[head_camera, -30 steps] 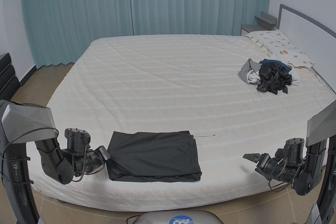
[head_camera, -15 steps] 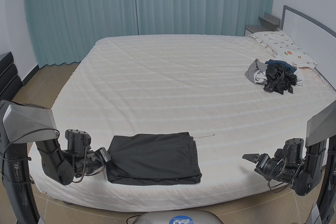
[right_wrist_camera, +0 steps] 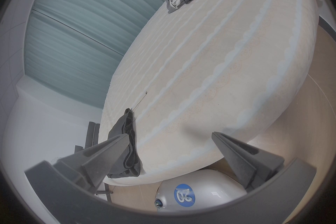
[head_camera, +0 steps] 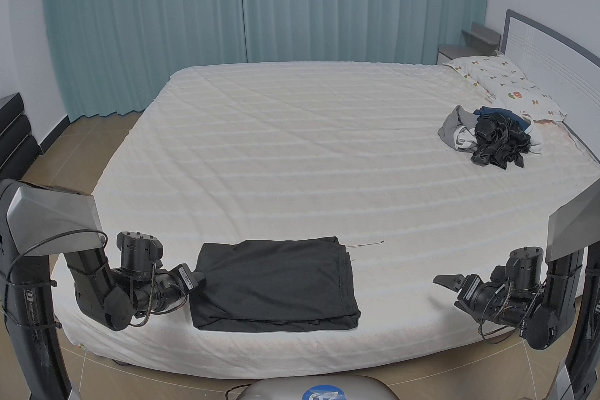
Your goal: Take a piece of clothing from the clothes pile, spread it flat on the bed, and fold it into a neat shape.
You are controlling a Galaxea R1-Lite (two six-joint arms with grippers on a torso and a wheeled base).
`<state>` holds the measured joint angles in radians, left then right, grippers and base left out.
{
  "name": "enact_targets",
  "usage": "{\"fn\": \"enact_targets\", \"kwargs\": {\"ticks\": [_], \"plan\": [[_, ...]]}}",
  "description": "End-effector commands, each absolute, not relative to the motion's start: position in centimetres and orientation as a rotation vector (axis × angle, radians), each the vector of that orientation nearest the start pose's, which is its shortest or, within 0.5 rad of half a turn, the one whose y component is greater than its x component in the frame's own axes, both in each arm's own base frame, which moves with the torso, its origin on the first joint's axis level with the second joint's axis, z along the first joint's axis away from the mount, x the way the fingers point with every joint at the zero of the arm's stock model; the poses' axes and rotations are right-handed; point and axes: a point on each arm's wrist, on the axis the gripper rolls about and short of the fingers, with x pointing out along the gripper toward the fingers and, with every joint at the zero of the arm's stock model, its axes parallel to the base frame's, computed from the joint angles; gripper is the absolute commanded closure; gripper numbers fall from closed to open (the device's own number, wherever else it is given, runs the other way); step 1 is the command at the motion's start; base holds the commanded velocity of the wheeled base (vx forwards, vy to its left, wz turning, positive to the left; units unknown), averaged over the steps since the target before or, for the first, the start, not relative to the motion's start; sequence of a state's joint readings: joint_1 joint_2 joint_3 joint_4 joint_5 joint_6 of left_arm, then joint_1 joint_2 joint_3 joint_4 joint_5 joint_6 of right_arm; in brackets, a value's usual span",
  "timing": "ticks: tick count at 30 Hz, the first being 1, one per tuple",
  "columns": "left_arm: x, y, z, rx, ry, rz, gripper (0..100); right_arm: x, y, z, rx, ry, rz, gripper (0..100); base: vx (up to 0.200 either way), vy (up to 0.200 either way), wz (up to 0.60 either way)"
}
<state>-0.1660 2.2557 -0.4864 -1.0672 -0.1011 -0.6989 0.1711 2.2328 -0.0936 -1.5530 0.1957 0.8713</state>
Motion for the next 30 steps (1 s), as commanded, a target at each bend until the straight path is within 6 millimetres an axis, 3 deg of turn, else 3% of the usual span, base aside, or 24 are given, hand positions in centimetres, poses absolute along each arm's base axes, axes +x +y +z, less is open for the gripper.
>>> {"fn": "enact_targets", "kwargs": {"ticks": [1,3,8,14,26,27,30], "plan": [[30.4,-5.0,-1.7,-0.65,0.747,0.005,0,23.5,4.5,-0.7,0.844,0.696,0.082,0,0.0,0.0,0.0],[30.6,-4.9,-1.6,-0.657,0.739,0.006,0,23.5,4.5,-0.7,0.844,0.698,0.082,0,0.0,0.0,0.0],[33.9,-5.1,-0.2,-0.786,0.622,0.003,0,23.6,4.5,-0.7,0.844,0.696,0.082,0,0.0,0.0,0.0],[36.5,-5.8,-0.8,-0.798,0.585,-0.021,0,23.6,4.5,-0.7,0.842,0.694,0.081,0,0.0,0.0,0.0],[37.7,-6.1,-3.0,-0.775,0.607,-0.021,0,23.7,4.5,-0.7,0.842,0.694,0.081,0,0.0,0.0,0.0],[37.7,-6.1,-3.1,-0.775,0.609,-0.021,100,23.7,4.5,-0.7,0.843,0.693,0.082,0,0.0,0.0,0.0],[37.7,-6.2,-3.1,-0.774,0.609,-0.022,100,23.7,4.6,-0.7,0.842,0.693,0.084,0,0.0,0.0,0.0]]}}
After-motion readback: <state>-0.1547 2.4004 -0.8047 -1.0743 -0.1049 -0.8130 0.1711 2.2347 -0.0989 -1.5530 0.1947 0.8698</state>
